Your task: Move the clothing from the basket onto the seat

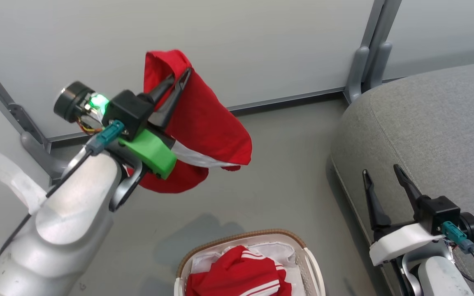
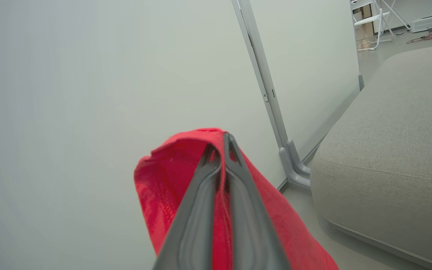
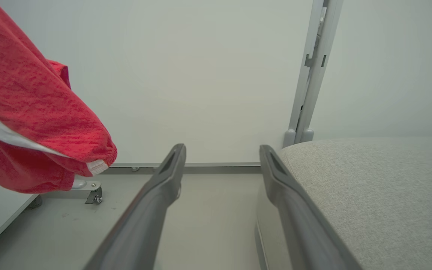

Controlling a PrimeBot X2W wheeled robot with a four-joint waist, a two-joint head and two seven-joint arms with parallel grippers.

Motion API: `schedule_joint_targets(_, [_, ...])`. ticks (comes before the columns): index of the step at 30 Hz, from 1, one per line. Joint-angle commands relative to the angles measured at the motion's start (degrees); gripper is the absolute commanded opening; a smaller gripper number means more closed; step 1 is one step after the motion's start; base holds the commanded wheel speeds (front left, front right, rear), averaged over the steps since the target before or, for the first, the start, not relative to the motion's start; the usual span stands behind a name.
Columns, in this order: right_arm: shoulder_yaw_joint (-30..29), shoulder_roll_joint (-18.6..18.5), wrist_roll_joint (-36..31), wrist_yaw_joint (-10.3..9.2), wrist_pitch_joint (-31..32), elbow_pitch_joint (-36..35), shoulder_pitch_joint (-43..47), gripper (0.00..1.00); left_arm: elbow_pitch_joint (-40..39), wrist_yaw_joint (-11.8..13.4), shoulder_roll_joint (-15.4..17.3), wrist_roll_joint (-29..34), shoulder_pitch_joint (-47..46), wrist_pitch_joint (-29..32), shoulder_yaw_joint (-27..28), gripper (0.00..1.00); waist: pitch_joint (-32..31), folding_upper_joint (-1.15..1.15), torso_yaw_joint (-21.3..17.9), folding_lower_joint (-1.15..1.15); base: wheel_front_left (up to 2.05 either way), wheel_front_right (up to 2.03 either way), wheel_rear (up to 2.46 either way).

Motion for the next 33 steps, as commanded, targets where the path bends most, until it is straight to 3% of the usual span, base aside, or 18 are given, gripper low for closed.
schedule_joint_targets(1, [0.7,-0.2,0.2,-0.06,-0.3,0.2,0.6,1.0,0.0,-0.1,0.4,-0.6,-2.0,0.4,0.2,0.0,-0.6,0.0,0.1,0.0,0.0,0.0,0.0])
schedule_joint_targets(9, [6.5,-0.2,-0.4,-0.06,-0.3,0.1,-2.0,1.0,2.7,-0.1,-1.5,-2.6,-9.6,4.1,-0.2,0.0,-0.8,0.0,0.3,0.0,0.0,0.0,0.0])
schedule_joint_targets(18, [16.2,-0.2,-4.6,-0.06,-0.3,0.8,-3.2,1.0,3.5,0.0,-5.2,-4.8,-15.1,6.5,-4.7,0.0,-1.7,0.0,2.0,0.0,0.0,0.0,0.0])
schedule_joint_targets(33, [19.2,-0.2,-5.2,-0.06,-0.3,1.7,-7.7,1.0,-0.1,0.0,-7.9,-7.3,-18.9,7.8,-9.7,0.0,-2.3,0.0,4.2,0.0,0.0,0.0,0.0])
